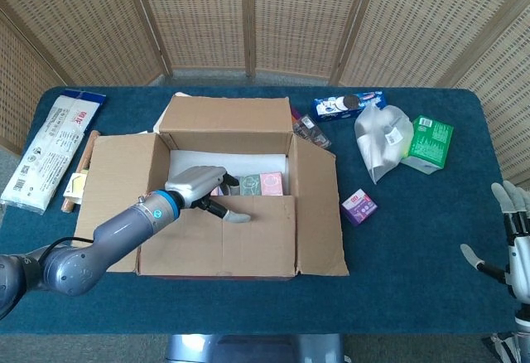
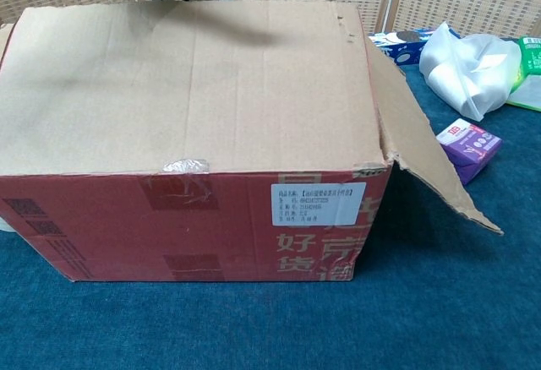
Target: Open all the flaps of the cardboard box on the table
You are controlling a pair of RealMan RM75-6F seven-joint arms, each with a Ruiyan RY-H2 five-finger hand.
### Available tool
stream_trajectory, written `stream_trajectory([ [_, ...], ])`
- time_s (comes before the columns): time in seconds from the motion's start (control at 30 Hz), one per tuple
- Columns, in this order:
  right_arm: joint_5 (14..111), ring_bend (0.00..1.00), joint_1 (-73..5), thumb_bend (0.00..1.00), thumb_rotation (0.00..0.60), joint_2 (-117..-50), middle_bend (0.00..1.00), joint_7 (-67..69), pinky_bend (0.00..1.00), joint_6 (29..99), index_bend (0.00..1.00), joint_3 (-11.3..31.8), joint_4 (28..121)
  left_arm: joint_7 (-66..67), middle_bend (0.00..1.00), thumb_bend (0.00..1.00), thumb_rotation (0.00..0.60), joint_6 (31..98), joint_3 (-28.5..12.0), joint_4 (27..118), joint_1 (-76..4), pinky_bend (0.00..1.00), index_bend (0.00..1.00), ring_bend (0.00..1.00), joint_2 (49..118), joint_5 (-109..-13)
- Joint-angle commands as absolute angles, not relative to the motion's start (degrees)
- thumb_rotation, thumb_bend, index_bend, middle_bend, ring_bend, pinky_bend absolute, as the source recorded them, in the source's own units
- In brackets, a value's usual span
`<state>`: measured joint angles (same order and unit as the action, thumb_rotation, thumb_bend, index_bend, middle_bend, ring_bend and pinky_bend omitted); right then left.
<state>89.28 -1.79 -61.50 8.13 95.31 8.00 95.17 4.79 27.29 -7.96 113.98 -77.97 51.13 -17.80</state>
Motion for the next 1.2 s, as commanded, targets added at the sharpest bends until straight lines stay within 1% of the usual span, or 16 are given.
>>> stream_trajectory([
  [0.03,89.83,0.00,-1.81,0.18,0.600,-61.61,0.00,7.72,0.02,95.44,0.00,7.78,95.29,1.89,0.41,0.00,0.321,26.60,-9.95,115.30,-77.04,0.66,0.51,0.36,50.12,-18.89],
  [0.5,90.59,0.00,-1.66,0.18,0.600,-61.83,0.00,6.79,0.02,96.27,0.00,7.68,95.60,-5.00,0.41,0.00,0.318,25.20,-15.59,119.25,-73.70,0.66,0.49,0.36,48.02,-25.86],
  [0.7,90.63,0.00,-1.73,0.18,0.600,-61.85,0.00,6.71,0.02,96.20,0.00,7.68,95.57,-8.58,0.41,0.00,0.317,25.04,-18.78,120.90,-71.06,0.66,0.49,0.36,46.83,-29.55],
  [0.87,90.72,0.00,-1.71,0.18,0.600,-61.80,0.00,6.70,0.02,96.31,0.00,7.67,95.69,-13.22,0.41,0.00,0.314,23.79,-22.87,122.72,-67.00,0.66,0.49,0.36,45.26,-34.31],
  [1.1,90.80,0.00,-1.68,0.18,0.600,-61.77,0.00,6.57,0.02,96.49,0.00,7.70,95.81,-18.33,0.41,0.00,0.315,20.42,-26.38,123.09,-62.85,0.66,0.49,0.36,44.89,-39.80],
  [1.2,90.98,0.00,-1.65,0.18,0.600,-61.75,0.00,6.44,0.02,96.66,0.00,7.69,95.92,-22.13,0.41,0.00,0.315,16.98,-29.08,123.33,-60.62,0.66,0.49,0.36,45.58,-42.07],
])
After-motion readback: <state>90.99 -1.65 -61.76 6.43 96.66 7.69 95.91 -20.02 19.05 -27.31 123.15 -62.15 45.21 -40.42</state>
